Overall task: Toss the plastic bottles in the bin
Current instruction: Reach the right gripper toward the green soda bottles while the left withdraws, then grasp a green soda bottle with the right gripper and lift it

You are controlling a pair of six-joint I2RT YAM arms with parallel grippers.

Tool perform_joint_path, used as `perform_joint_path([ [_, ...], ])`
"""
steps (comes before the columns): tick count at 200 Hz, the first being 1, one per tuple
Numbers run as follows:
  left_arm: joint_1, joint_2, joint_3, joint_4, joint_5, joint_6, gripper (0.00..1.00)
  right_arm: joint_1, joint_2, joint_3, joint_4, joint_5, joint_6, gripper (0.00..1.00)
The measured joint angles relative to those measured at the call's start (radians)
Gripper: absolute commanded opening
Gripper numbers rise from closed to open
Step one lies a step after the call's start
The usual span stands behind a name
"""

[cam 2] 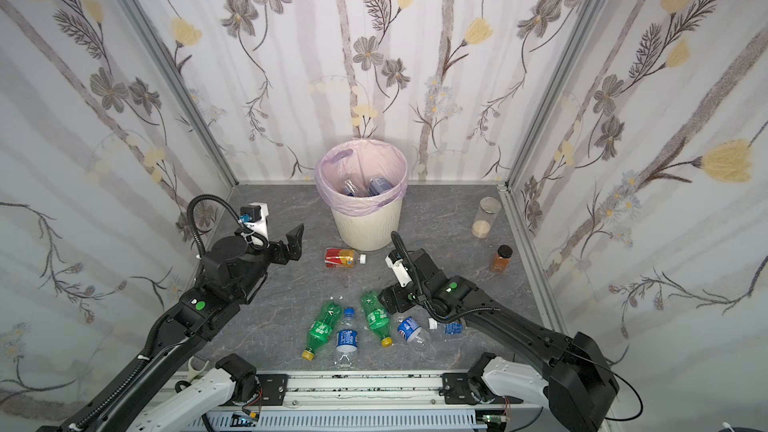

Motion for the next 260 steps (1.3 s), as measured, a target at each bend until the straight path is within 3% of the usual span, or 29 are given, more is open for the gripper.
perform_joint_path([
  [29, 0.003, -0.056, -0.093, -0.008, -0.015, -0.035, 1.0, 0.111, 0.103, 0.05, -0.008, -0.003, 0.015, 0.79],
  [62, 0.004, -0.082, -0.13, -0.017, -0.012, -0.044, 1.0, 0.166, 0.213, 0.103, 0.0, 0.019, 0.051, 0.78],
  [133, 0.004, -0.127, -0.146, -0.019, -0.006, -0.044, 1.0, 0.201, 0.39, 0.168, 0.014, 0.095, 0.103, 0.73],
  [183, 0.004, -0.135, -0.152, -0.027, -0.004, -0.053, 1.0, 0.208, 0.483, 0.212, 0.062, 0.113, 0.111, 0.61],
  [247, 0.004, -0.156, -0.163, -0.047, 0.008, -0.074, 1.0, 0.207, 0.43, 0.204, 0.088, 0.126, 0.112, 0.47],
  [260, 0.004, -0.156, -0.163, -0.05, 0.014, -0.079, 1.0, 0.202, 0.384, 0.2, 0.09, 0.14, 0.112, 0.37],
])
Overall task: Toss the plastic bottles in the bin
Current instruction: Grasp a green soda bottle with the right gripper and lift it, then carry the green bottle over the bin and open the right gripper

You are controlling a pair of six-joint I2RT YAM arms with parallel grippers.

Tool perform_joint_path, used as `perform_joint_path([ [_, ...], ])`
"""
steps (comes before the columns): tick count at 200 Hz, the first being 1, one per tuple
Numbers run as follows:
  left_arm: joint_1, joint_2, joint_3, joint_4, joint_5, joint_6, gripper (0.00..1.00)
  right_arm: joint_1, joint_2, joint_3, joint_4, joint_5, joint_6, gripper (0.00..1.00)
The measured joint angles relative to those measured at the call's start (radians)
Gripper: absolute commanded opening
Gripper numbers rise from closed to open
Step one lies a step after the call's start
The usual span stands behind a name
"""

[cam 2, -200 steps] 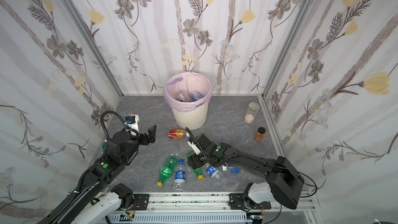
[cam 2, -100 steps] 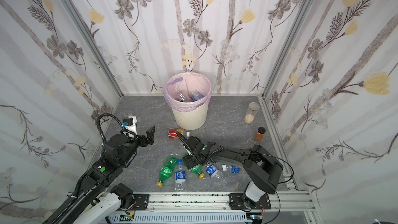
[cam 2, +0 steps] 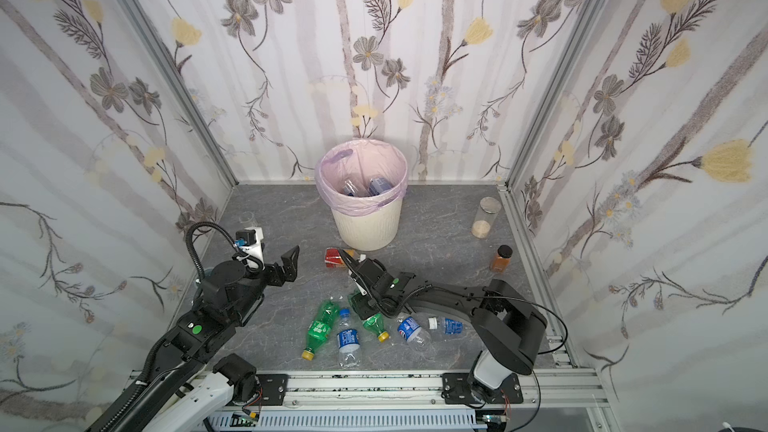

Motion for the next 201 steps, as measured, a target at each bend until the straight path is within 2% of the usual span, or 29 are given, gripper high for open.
perform_joint_path([
  [12, 0.0, 0.0, 0.0, -0.005, 0.0, -0.003, 1.0, -0.012, -0.057, -0.014, 0.017, 0.018, 0.003, 0.32],
  [50, 0.0, 0.0, 0.0, -0.02, 0.018, -0.003, 1.0, -0.087, -0.378, -0.163, 0.171, 0.063, 0.011, 0.31],
  [91, 0.0, 0.005, 0.0, -0.027, 0.032, -0.003, 1.0, -0.1, -0.742, -0.315, 0.373, 0.119, -0.05, 0.32],
  [131, 0.0, 0.008, 0.0, -0.037, 0.059, -0.003, 1.0, -0.116, -0.928, -0.335, 0.462, 0.224, -0.121, 0.31],
  [160, 0.0, 0.011, 0.0, -0.046, 0.091, -0.006, 1.0, -0.134, -0.927, -0.266, 0.475, 0.279, -0.163, 0.3],
  [186, 0.0, 0.023, 0.013, -0.079, 0.128, -0.011, 1.0, -0.209, -0.737, -0.014, 0.468, 0.278, -0.205, 0.3],
  [193, 0.0, 0.029, 0.024, -0.084, 0.132, -0.014, 1.0, -0.245, -0.658, 0.078, 0.472, 0.266, -0.206, 0.38],
  [201, 0.0, 0.034, 0.037, -0.088, 0.137, -0.018, 1.0, -0.291, -0.558, 0.188, 0.469, 0.24, -0.205, 0.66],
])
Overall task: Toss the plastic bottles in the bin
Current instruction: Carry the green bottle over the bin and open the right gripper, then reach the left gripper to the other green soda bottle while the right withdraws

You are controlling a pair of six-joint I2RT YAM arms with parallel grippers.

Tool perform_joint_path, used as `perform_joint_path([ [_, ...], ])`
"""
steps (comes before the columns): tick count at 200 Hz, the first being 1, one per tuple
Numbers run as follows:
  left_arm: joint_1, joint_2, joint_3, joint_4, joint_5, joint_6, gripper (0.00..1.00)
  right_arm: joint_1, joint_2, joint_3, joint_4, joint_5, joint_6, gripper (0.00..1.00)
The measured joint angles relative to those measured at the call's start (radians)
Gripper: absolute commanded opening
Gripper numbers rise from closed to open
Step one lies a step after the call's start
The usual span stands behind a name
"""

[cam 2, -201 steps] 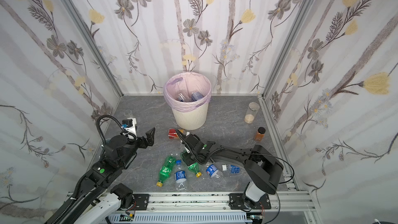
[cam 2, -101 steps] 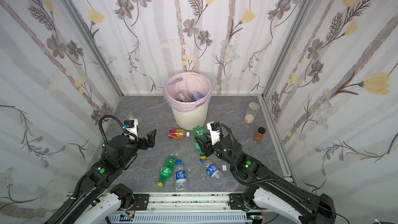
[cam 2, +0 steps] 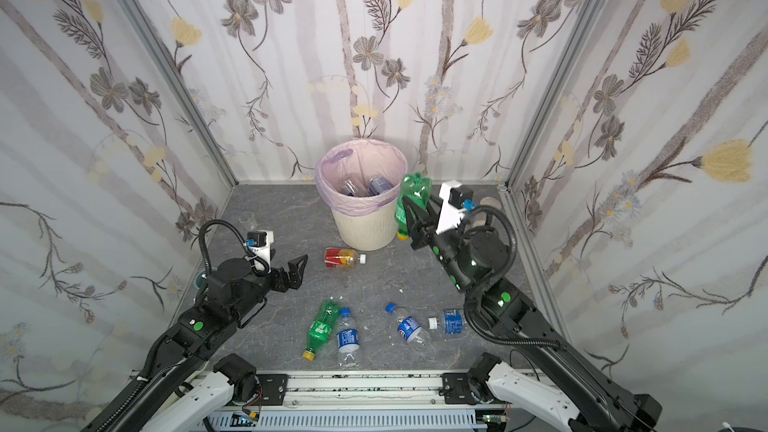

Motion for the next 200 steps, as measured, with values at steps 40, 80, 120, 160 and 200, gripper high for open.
perform_joint_path([
  [40, 0.0, 0.009, 0.055, -0.038, 0.039, -0.026, 1.0, -0.129, 0.489, 0.476, -0.115, -0.15, 0.029, 0.97],
  [80, 0.0, 0.029, 0.111, -0.114, 0.059, -0.027, 1.0, -0.139, 0.463, 0.405, -0.198, -0.23, 0.041, 0.98],
  [120, -0.001, 0.109, 0.152, -0.16, 0.1, -0.017, 1.0, -0.163, 0.341, 0.272, -0.19, -0.241, 0.056, 0.98],
  [160, -0.013, 0.161, 0.172, -0.18, 0.117, -0.013, 1.0, -0.169, 0.259, 0.155, -0.167, -0.264, 0.077, 0.99],
  [200, -0.051, 0.232, 0.184, -0.225, 0.065, -0.082, 1.0, -0.17, 0.164, -0.019, -0.141, -0.267, 0.101, 0.99],
])
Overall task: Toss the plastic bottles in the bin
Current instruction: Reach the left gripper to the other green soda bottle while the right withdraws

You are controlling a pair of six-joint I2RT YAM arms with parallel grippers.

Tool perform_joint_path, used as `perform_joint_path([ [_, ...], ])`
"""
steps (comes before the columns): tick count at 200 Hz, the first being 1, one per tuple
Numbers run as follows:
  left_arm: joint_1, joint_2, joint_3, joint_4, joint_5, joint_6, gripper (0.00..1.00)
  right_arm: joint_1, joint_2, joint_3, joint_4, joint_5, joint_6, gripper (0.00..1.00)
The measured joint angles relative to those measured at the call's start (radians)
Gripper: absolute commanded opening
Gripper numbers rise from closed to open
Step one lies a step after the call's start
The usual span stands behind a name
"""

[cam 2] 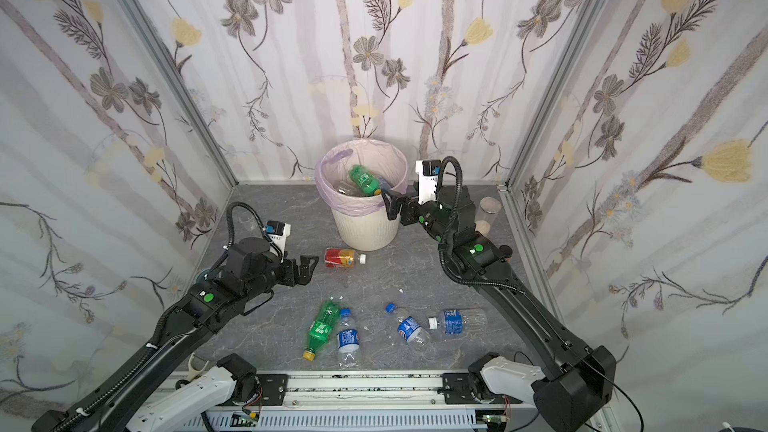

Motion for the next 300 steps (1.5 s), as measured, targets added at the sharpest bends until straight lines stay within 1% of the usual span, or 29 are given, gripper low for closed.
perform_joint_path([
  [29, -0.072, -0.008, -0.048, -0.008, -0.053, -0.077, 1.0, -0.001, -0.06, -0.14, 0.02, 0.001, 0.026, 0.99],
  [60, -0.126, -0.01, -0.107, -0.016, -0.087, -0.156, 0.96, -0.003, -0.106, -0.227, 0.021, 0.011, 0.029, 1.0],
  [85, -0.183, 0.019, -0.18, -0.015, -0.108, -0.224, 0.96, -0.004, -0.141, -0.285, 0.022, 0.029, 0.029, 1.0],
  [112, -0.251, 0.041, -0.258, -0.013, -0.122, -0.302, 0.95, -0.005, -0.163, -0.325, 0.022, 0.031, 0.021, 1.0],
  [133, -0.287, 0.044, -0.298, -0.002, -0.122, -0.351, 0.9, -0.006, -0.169, -0.34, 0.021, 0.031, 0.005, 1.0],
  [148, -0.307, 0.054, -0.317, 0.017, -0.108, -0.368, 0.86, -0.007, -0.171, -0.348, 0.021, 0.035, -0.007, 1.0],
  [171, -0.346, 0.096, -0.324, 0.039, -0.08, -0.385, 0.85, -0.01, -0.171, -0.356, 0.011, 0.045, -0.02, 1.0],
  [203, -0.355, 0.179, -0.325, 0.061, -0.072, -0.389, 0.8, -0.01, -0.183, -0.399, 0.006, 0.046, -0.024, 1.0],
  [232, -0.357, 0.239, -0.332, 0.084, -0.076, -0.39, 0.67, -0.01, -0.198, -0.406, -0.003, 0.046, -0.024, 1.0],
  [278, -0.357, 0.217, -0.37, 0.138, -0.115, -0.393, 0.52, -0.011, -0.212, -0.415, -0.019, 0.057, -0.027, 1.0],
  [300, -0.357, 0.178, -0.373, 0.145, -0.132, -0.393, 0.49, -0.011, -0.227, -0.426, -0.025, 0.067, -0.027, 1.0],
])
